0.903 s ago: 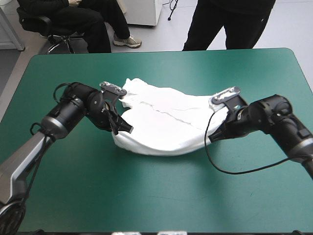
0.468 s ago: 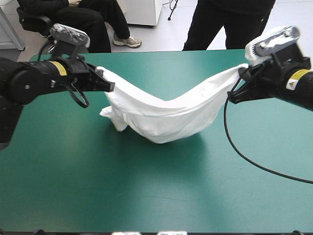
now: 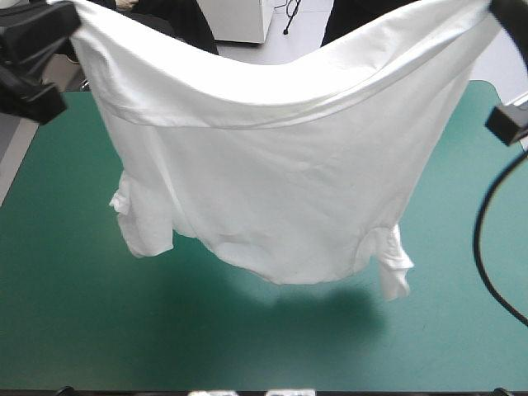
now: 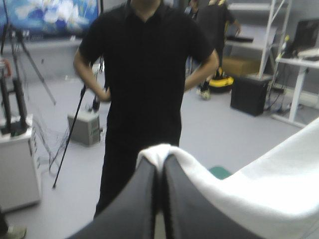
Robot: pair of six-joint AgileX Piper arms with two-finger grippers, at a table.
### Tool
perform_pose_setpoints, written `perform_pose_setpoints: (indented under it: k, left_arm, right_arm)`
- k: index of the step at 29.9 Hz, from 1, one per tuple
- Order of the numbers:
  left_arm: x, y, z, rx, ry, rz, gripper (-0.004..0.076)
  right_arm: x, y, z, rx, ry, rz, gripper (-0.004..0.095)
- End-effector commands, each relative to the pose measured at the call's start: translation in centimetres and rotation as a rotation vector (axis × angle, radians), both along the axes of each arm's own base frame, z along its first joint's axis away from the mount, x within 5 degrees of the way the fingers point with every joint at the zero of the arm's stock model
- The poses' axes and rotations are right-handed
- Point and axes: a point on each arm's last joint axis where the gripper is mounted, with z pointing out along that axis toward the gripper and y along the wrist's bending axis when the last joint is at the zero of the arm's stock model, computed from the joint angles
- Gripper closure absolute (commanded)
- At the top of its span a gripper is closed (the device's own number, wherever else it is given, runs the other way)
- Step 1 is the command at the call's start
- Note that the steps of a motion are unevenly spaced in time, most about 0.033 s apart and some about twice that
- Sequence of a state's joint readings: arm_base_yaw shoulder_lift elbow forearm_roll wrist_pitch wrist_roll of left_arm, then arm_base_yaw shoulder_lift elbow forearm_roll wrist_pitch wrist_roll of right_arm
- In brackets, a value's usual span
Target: Fold the cloth
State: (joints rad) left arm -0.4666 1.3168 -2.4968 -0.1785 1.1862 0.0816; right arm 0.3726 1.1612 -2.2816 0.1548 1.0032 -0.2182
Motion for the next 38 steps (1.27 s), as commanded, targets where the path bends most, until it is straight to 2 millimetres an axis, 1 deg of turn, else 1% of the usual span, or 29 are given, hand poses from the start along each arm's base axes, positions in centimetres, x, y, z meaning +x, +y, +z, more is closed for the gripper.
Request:
perform_pose_setpoints:
  k: [1, 3, 5, 6, 8, 9, 12, 14, 16, 19, 23, 27, 28, 29, 32, 34, 36, 37, 38]
  left_arm:
    - [-4.9, 1.7, 2.6, -0.127, -0.23, -0.079, 0.0741]
    - [-7.1, 2.5, 3.2, -0.164, -0.298, -0.11, 0.0741]
    - [-8.6, 3.1, 3.5, -0.183, -0.347, -0.138, 0.0741]
    - [-9.3, 3.3, 3.7, -0.196, -0.364, -0.152, 0.0741]
    - [-10.0, 3.6, 3.7, -0.205, -0.378, -0.161, 0.0741]
    - [-10.0, 3.6, 3.7, -0.205, -0.378, -0.161, 0.0741]
    - [-9.9, 3.6, 3.6, -0.206, -0.36, -0.154, 0.0741]
    - [-9.0, 3.4, 3.5, -0.196, -0.335, -0.125, 0.0741]
    - [-7.5, 3.0, 3.3, -0.182, -0.289, -0.086, 0.0741]
    - [-4.8, 2.2, 2.9, -0.155, -0.224, -0.033, 0.0741]
    - [-0.4, 0.7, 2.3, -0.118, -0.155, 0.043, 0.0741]
    - [5.0, -1.2, 1.3, -0.106, -0.09, 0.121, 0.0741]
    - [6.1, -1.6, 1.1, -0.106, -0.084, 0.139, 0.0741]
    - [7.6, -2.2, 0.8, -0.1, -0.085, 0.157, 0.0741]
    - [12.4, -3.7, -0.4, -0.104, -0.094, 0.238, 0.0741]
    - [15.4, -4.3, -1.2, -0.125, -0.094, 0.272, 0.0741]
    - [18.4, -4.5, -1.9, -0.2, -0.121, 0.261, 0.0741]
    - [19.2, -4.3, -2.0, -0.244, -0.133, 0.243, 0.0741]
    - [19.8, -4.1, -1.9, -0.29, -0.15, 0.222, 0.0741]
  right_arm:
    - [-3.6, -1.0, 2.5, 0.084, -0.222, 0.047, 0.0925]
    - [-5.2, -1.3, 3.2, 0.104, -0.286, 0.074, 0.0925]
    - [-6.2, -1.6, 3.6, 0.124, -0.322, 0.092, 0.0925]
    - [-6.7, -1.8, 3.8, 0.13, -0.341, 0.097, 0.0925]
    - [-7.8, -2.2, 4.0, 0.141, -0.373, 0.098, 0.0925]
    - [-8.3, -2.4, 4.1, 0.149, -0.389, 0.098, 0.0925]
    - [-8.7, -2.5, 4.0, 0.151, -0.396, 0.098, 0.0925]
    - [-8.7, -2.5, 4.0, 0.149, -0.392, 0.099, 0.0925]
    - [-8.0, -2.3, 3.9, 0.138, -0.375, 0.091, 0.0925]
    - [-5.6, -1.4, 3.6, 0.124, -0.319, 0.089, 0.0925]
    - [-0.4, 0.2, 2.6, 0.083, -0.226, 0.033, 0.0925]
    - [5.8, 1.6, 1.5, 0.05, -0.135, -0.074, 0.0925]
    - [7.0, 1.9, 1.2, 0.052, -0.121, -0.092, 0.0925]
    - [8.3, 2.2, 0.9, 0.047, -0.108, -0.111, 0.0925]
    - [12.9, 2.9, -0.1, 0.043, -0.084, -0.183, 0.0926]
    - [15.8, 2.5, -0.7, 0.063, -0.084, -0.221, 0.0926]
    - [18.7, 1.7, -1.2, 0.114, -0.076, -0.236, 0.0926]
    - [20.1, 1.1, -1.6, 0.141, -0.056, -0.231, 0.0925]
    - [20.9, 0.7, -1.7, 0.153, -0.051, -0.224, 0.0925]
